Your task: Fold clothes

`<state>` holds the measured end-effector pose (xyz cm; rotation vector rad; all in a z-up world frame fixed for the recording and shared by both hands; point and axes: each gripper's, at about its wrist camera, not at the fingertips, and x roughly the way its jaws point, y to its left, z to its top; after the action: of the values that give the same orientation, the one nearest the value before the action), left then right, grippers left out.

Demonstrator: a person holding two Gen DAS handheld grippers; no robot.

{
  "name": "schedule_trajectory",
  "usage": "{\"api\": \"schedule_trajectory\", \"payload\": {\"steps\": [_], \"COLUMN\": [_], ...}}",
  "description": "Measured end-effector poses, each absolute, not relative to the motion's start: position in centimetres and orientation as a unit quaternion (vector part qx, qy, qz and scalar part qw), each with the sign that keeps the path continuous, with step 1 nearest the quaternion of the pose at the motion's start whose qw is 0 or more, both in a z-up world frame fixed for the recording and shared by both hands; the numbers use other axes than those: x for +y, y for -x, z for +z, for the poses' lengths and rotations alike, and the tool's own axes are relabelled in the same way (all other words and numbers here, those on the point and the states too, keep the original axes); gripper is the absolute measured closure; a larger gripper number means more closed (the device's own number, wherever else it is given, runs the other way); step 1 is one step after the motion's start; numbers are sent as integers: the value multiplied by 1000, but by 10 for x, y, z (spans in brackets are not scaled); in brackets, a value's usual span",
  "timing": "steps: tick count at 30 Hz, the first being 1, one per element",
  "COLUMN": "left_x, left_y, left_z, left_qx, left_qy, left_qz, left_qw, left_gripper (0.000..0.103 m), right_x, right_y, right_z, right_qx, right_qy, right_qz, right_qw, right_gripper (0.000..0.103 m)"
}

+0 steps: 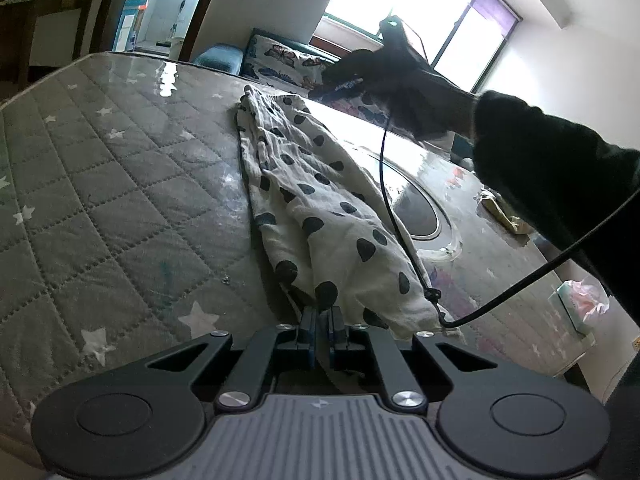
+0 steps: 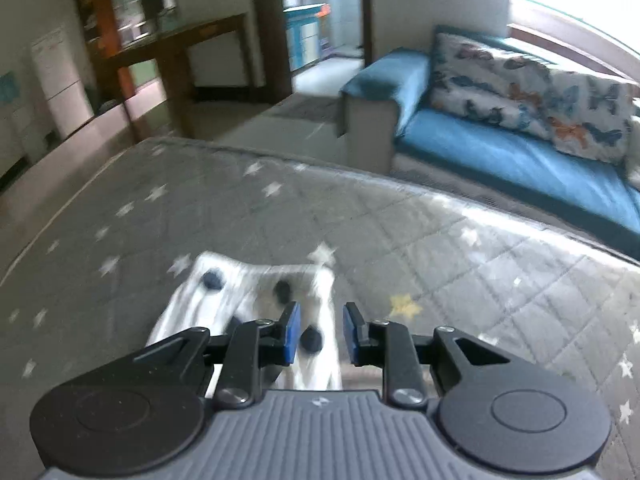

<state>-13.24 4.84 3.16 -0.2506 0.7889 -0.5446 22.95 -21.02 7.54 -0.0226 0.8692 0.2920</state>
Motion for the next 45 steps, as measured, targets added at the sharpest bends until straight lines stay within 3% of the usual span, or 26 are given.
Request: {"api": "schedule_trajectory", "payload": {"steps": [7,19,27,29,33,35,45], "left_x": [50,48,55,55,51,49,31], "left_y": [134,136,144,146,146,142,121], "left_z": [29,35,44,47,54,55,46], "left_qx": [382,380,366,360,348,348,359], "left_qy": [123,121,130,127,126,128,118], "left_qz": [-256,-255,-252,-252,-262,-261,-259], "left_qw": [880,881,886,890,891,891,889], "left_gripper": [96,95,83,74,70,63,63], "right_x": [-217,-183,-181,-183,-188,-189,-158], "right_y": [-212,-203,-190,-183,-171,-163,-135], "right_z": [64,126,165,175,193,203,158], "right_qx": [450,406,397,399,407,415,483], "right_qy": [11,45,71,75,83,85,76], "right_qz": [148,190,175,173,168,173,202], "right_qw": [881,893,898,897,894,889,849], "right_gripper": [82,81,81,81,81,81,81]}}
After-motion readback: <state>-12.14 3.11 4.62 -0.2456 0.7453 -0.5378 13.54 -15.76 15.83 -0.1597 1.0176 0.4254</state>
